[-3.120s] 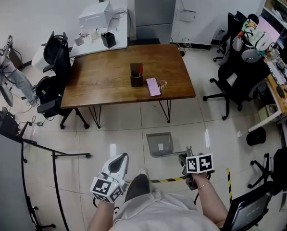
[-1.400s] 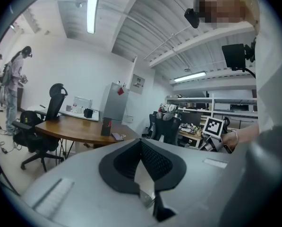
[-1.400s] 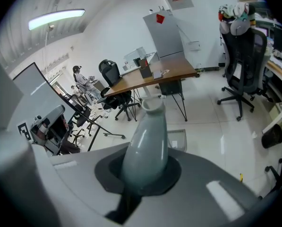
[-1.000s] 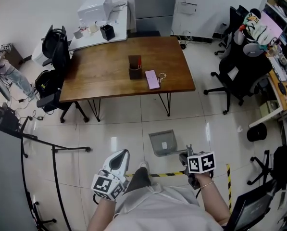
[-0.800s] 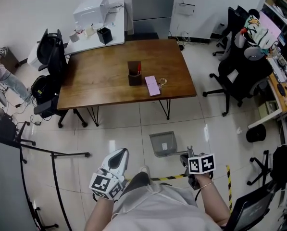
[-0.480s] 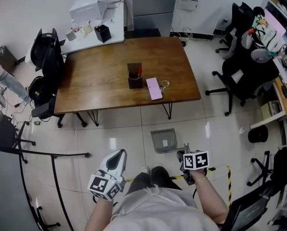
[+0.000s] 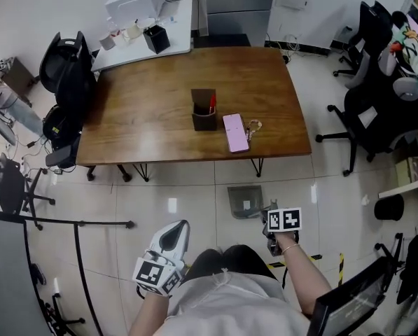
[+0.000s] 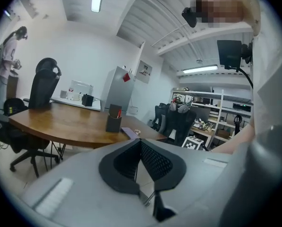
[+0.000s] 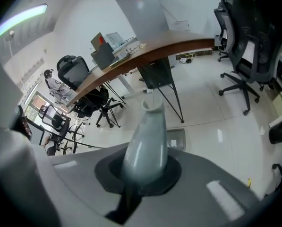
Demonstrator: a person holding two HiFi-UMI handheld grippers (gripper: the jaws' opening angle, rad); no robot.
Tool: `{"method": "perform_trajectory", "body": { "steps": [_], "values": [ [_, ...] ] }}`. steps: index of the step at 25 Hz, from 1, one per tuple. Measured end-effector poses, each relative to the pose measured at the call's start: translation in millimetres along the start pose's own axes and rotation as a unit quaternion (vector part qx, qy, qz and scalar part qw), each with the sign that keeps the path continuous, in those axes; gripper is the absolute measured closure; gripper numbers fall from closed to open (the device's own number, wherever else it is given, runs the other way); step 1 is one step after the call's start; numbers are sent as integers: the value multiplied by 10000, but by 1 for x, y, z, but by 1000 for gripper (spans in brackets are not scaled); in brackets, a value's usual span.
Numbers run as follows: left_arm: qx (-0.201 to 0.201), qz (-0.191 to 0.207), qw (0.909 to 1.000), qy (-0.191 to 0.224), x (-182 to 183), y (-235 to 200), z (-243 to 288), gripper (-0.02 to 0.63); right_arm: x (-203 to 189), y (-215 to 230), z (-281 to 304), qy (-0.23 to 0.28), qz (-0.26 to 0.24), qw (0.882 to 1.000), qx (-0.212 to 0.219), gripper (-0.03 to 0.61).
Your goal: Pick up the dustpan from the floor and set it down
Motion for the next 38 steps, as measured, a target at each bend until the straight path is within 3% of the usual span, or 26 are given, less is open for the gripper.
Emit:
{"method": "perform_trajectory", "body": {
  "steps": [9, 12, 14, 16, 17, 18, 24, 26, 27, 29, 30, 31, 34, 38],
  "values": [
    [171, -107, 9997, -147, -38, -21, 14, 600, -13, 15, 43, 40, -43, 10000, 76, 575],
    [164, -150, 9996, -199, -38, -21, 15, 600, -17, 14, 44, -116, -193, 9989, -404, 563],
    [94, -152, 9996, -221, -35, -18, 15, 600, -19, 12, 45, -338, -518, 9949, -792, 491],
    [28, -121, 9997, -228, -27, -15, 13, 600, -20, 10, 46, -367, -623, 9936, -864, 352],
    [6, -100, 9997, -233, -21, -13, 11, 600, -20, 10, 46, -290, -595, 9938, -896, 199],
    [-16, -81, 9997, -238, -16, -12, 8, 600, -21, 9, 43, -193, -587, 9932, -984, -1],
    [-176, -122, 9993, -312, 7, -13, -25, 600, -27, -7, -8, 245, -702, 9855, -1528, -6],
    [-214, -201, 9991, -300, 21, -11, -35, 600, -29, -18, -34, 242, -621, 9864, -1503, 15],
    [-252, -240, 9990, -278, 26, -10, -38, 600, -31, -25, -50, 278, -599, 9867, -1484, 97],
    [-348, -261, 9989, -199, 31, -8, -45, 600, -34, -42, -83, 567, -646, 9855, -1463, 294],
    [-383, -247, 9988, -154, 32, -7, -48, 600, -35, -49, -98, 777, -686, 9843, -1426, 468],
    [-410, -227, 9989, -101, 33, -5, -50, 600, -36, -54, -112, 986, -675, 9844, -1291, 577],
    [-468, -119, 9988, 66, 35, 12, -63, 600, -45, -68, -154, 1672, -286, 9845, -446, 577],
    [-499, 92, 9986, 174, 32, 50, -85, 600, -71, -79, -206, 2474, -402, 9679, 167, 577]
  ]
}}
Point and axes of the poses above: the fingertips, and each gripper's own axes: z forward along the fingers, y to its right, x out of its top, the point moved 10 cm from there along -z, backward along the fingers, and after that the axes turned 2 degrees about z, right-handed, at the moved point
